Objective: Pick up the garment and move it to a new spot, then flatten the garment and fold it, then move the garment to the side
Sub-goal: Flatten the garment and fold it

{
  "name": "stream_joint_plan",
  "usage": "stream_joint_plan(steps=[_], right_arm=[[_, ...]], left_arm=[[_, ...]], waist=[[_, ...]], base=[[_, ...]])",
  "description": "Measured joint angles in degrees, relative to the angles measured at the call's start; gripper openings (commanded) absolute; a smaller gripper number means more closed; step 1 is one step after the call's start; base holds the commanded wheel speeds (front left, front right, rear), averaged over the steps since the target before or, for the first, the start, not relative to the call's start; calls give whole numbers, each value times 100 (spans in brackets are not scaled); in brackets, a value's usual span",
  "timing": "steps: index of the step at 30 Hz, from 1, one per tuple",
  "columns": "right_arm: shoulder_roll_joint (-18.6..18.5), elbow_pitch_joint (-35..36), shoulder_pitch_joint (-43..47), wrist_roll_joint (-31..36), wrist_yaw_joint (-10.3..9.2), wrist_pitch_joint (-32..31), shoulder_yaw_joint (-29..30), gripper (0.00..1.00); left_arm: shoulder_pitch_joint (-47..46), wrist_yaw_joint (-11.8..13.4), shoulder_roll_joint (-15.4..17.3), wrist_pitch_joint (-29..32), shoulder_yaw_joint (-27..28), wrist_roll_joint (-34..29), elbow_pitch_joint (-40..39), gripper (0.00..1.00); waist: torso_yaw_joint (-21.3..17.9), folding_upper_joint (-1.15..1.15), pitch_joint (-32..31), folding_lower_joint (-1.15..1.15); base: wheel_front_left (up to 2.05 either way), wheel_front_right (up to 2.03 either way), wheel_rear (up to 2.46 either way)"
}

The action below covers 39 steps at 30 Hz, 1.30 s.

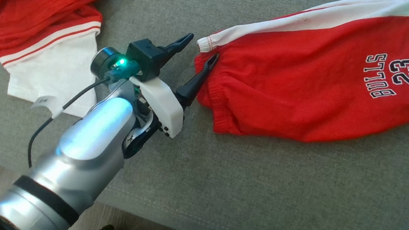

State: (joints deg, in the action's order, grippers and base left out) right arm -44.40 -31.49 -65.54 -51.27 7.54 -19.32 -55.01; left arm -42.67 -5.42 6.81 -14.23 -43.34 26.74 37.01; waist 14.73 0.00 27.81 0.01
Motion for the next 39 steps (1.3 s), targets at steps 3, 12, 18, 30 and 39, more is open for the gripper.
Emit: stream_joint_plan(steps=[3, 12, 18, 30, 39], right_arm=[[112, -129, 0, 3, 0, 246, 5, 100], [417, -615, 262, 194, 0, 1684, 544, 100], [805, -675, 1004, 524, 0, 2863, 1172, 100], [1616, 94, 2922, 3144, 0, 3370, 3542, 100], [3452, 1608, 5692, 4642, -1, 3371, 5424, 100]], left_arm=[[1, 37, -21, -5, 65, 1, 44, 100], [280, 355, -47, -7, 837, 65, -416, 100], [1046, 604, -112, -7, 1683, 54, -1224, 100], [2494, 748, -337, -43, 2610, -564, -2221, 100], [3602, 778, -392, -43, 2920, -937, -2552, 100]], waist=[[-17, 0, -31, 0], [-139, 0, -436, 0], [-291, 0, -891, 0], [-614, 0, -1786, 0], [-813, 0, -2350, -1]], base=[[0, 0, 0], [0, 0, 0], [0, 0, 0], [0, 0, 0], [0, 0, 0]])
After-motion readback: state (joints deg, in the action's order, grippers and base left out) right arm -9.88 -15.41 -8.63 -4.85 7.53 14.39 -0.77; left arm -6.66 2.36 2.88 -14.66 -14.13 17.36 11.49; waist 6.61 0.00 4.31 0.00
